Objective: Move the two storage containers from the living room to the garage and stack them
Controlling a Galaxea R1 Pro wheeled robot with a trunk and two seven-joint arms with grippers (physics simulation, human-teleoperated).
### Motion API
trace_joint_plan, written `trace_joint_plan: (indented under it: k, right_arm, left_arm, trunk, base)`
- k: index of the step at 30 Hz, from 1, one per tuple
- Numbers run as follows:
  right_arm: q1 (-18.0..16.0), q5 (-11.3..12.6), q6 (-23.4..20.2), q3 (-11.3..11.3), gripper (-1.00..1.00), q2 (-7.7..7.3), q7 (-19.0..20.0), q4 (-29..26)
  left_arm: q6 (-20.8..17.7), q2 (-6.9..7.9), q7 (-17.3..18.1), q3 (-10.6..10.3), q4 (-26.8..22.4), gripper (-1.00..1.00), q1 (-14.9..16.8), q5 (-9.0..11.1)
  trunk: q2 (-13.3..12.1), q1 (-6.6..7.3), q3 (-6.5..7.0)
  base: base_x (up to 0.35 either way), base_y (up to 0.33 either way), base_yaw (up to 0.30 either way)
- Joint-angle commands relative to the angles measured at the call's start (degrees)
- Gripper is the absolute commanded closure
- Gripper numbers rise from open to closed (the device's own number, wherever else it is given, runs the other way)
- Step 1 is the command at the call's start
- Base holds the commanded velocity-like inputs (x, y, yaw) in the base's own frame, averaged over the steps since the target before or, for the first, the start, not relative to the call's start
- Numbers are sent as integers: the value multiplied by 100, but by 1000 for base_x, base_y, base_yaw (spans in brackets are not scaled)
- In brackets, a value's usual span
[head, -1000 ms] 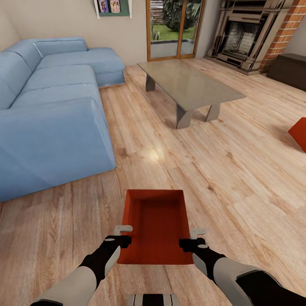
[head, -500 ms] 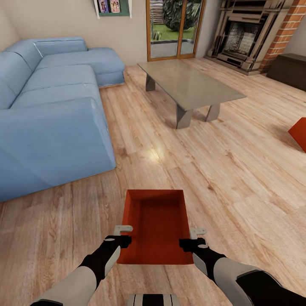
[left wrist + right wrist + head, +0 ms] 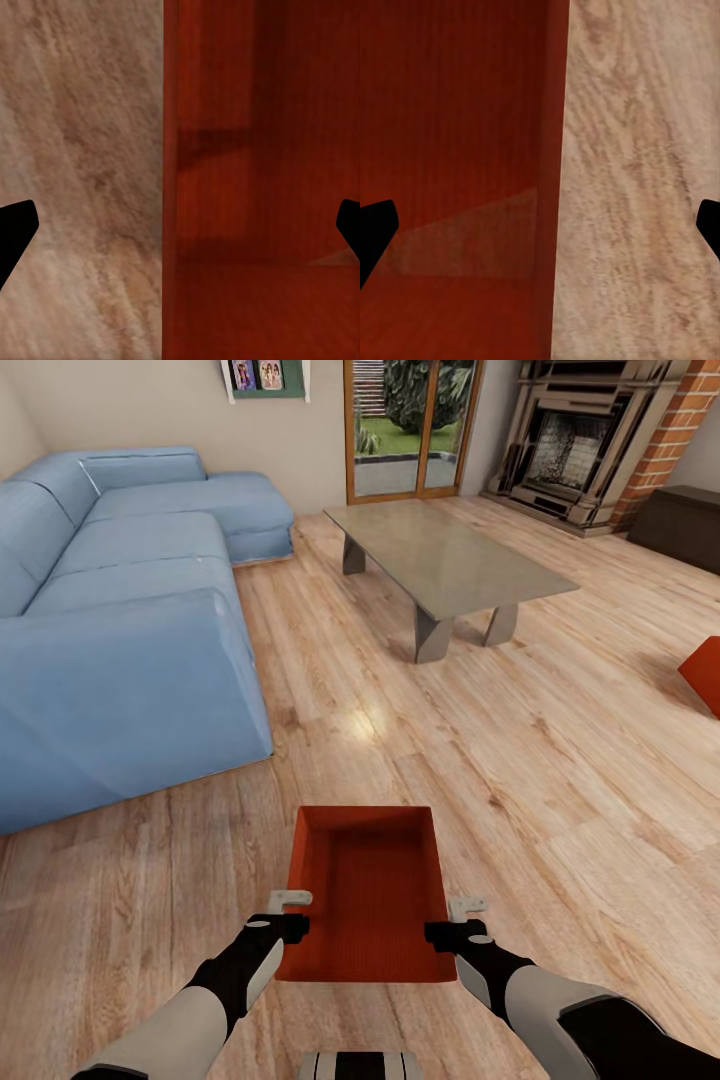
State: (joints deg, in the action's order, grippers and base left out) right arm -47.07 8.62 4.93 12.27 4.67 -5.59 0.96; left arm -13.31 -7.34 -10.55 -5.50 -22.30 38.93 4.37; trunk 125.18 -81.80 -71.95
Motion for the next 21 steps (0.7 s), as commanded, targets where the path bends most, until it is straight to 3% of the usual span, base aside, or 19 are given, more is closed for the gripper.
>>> trace_joint_plan:
  k: [1,18,21]
  right_arm:
    - [-4,60,25,51,-100,5,-13,12]
    - [-4,61,27,54,-100,8,-13,15]
    - [-4,61,28,53,-100,8,-13,15]
  left_arm:
    - [-32,5,-43,-48,-11,-100,0,46]
    - [-32,5,-43,-48,-11,-100,0,46]
    - [-32,5,-43,-48,-11,-100,0,46]
  trunk:
    - [42,-21,-21]
    - [723,-395,-327]
    - [723,-395,-327]
  base:
    - [0,0,0]
    - [0,0,0]
    - [0,0,0]
